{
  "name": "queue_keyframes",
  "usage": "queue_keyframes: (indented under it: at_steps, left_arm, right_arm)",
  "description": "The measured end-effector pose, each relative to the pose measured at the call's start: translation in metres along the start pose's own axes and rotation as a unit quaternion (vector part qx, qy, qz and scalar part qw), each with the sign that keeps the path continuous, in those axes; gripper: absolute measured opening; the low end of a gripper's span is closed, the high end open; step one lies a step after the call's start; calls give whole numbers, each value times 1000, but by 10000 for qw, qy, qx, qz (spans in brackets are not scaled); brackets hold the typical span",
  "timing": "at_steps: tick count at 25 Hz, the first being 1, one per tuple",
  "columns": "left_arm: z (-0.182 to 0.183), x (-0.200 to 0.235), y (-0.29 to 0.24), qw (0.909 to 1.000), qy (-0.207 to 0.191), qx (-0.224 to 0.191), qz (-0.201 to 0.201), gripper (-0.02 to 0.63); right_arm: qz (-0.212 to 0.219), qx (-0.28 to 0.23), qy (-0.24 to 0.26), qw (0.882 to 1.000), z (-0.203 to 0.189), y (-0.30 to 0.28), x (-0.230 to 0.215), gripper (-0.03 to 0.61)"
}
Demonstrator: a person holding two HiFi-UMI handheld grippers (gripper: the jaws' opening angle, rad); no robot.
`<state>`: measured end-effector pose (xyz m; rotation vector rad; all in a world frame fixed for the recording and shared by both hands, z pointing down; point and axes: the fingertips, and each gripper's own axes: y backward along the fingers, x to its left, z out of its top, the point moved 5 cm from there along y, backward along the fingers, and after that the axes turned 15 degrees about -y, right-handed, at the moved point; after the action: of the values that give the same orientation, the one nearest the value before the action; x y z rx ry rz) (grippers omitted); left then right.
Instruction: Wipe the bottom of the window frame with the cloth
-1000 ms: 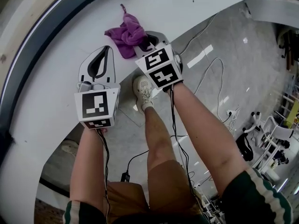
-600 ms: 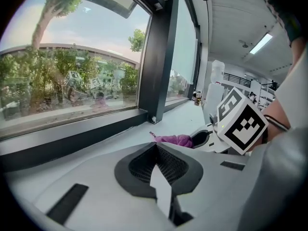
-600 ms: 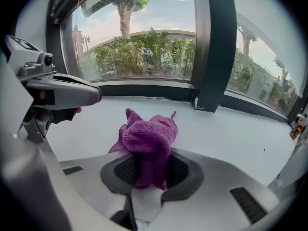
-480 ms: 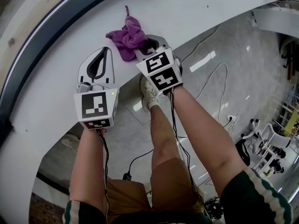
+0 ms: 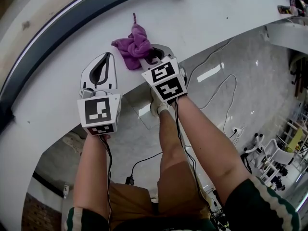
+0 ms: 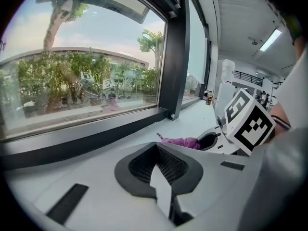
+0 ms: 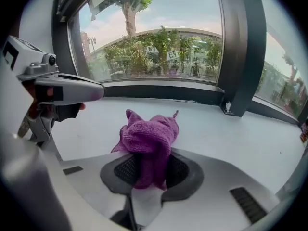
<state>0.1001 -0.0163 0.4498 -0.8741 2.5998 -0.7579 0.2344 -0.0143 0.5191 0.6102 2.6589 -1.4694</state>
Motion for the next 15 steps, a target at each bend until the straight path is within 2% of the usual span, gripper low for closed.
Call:
queue_keyframes:
  at_steps: [15]
  left_arm:
    - [-32,38,47,9986,330,109,409,9]
  right_arm:
    - [299,132,327,9989,-3,-20,68,112]
